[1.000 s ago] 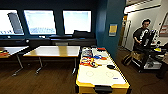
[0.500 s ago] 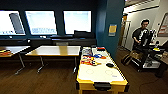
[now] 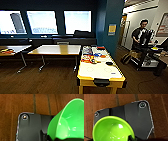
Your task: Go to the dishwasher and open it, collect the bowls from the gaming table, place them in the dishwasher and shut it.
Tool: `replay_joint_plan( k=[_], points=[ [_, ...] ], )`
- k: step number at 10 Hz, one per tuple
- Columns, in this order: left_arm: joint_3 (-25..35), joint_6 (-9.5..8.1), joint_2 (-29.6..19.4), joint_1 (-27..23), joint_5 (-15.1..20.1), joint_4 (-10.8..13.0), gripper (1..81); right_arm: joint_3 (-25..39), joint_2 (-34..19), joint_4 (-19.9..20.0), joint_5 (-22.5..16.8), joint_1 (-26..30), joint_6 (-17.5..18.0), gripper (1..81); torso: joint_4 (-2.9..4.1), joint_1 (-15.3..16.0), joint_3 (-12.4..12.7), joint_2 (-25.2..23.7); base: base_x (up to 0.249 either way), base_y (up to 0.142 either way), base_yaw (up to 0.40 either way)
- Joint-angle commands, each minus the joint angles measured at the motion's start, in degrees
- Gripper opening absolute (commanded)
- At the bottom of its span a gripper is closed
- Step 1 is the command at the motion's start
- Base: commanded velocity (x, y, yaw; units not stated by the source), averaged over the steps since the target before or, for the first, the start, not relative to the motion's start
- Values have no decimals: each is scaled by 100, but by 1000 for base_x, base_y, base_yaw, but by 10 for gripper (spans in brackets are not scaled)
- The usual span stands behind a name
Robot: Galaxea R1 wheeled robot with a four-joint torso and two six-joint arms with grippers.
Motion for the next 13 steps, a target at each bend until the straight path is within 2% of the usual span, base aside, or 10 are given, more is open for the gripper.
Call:
replay_joint_plan(
  k=[1,9,13],
  points=[
    [-45,34,7,-280,168,145,10,22,27,-64,-270,317,-13,10,0,7,0,0,-136,0,0],
    [-124,34,112,-280,177,250,10,13,71,-108,-279,344,-13,10,0,7,0,0,-128,0,0],
    [-141,34,121,-280,168,250,10,-14,62,-99,-270,335,-13,10,0,7,0,-5,0,0,0]
  ],
)
